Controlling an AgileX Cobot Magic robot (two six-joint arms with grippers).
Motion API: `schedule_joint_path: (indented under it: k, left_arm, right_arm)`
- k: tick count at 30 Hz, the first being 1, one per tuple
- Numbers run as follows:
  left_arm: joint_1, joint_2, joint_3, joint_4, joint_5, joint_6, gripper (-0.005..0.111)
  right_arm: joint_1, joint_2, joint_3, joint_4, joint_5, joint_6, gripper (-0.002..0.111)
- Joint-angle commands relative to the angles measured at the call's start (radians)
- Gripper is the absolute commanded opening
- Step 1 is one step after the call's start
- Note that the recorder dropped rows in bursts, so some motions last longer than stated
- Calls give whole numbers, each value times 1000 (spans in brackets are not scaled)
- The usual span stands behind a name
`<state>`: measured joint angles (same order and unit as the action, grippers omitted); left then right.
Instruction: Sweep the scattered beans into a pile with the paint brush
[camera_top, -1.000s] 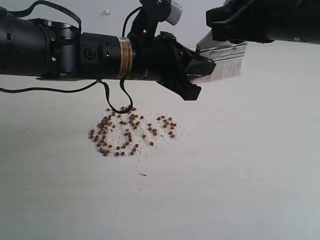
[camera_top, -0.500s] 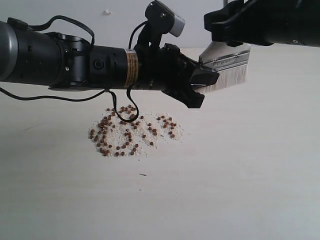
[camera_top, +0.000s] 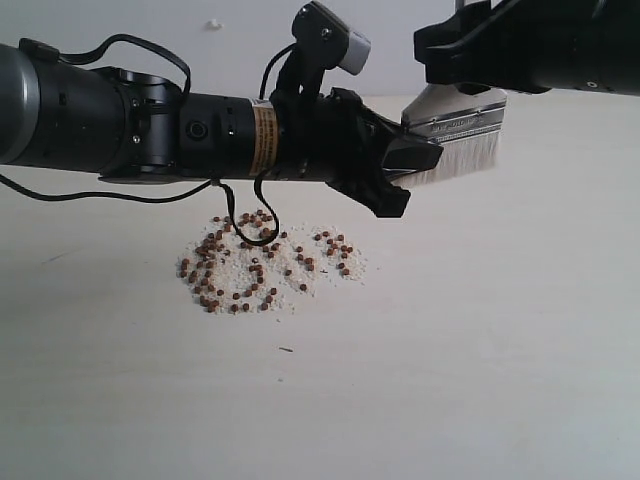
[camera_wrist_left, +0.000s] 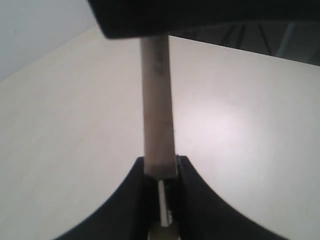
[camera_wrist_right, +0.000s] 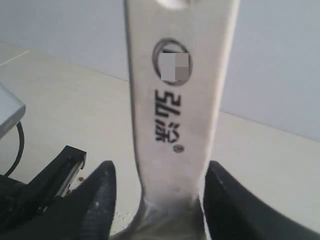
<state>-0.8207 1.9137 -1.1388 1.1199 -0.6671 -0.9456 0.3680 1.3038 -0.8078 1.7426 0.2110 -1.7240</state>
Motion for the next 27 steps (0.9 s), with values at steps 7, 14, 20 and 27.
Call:
schedule_joint_path:
  k: [7,14,20,27]
  left_arm:
    - [0,-3,-4,-19,-15,-6,0]
    - [0,-3,-4,-17,-15,-4,0]
    - [0,-3,-4,-15,-15,-7,0]
    - [0,-3,-4,-14,-15,-11,0]
  right_arm:
    - [-1,1,4,2,-4,-1,0]
    - [-1,1,4,-15,-4,2,3]
    - [-1,-1,2,-15,-2,2,33]
    - [-1,-3,0,-9,0,-1,54]
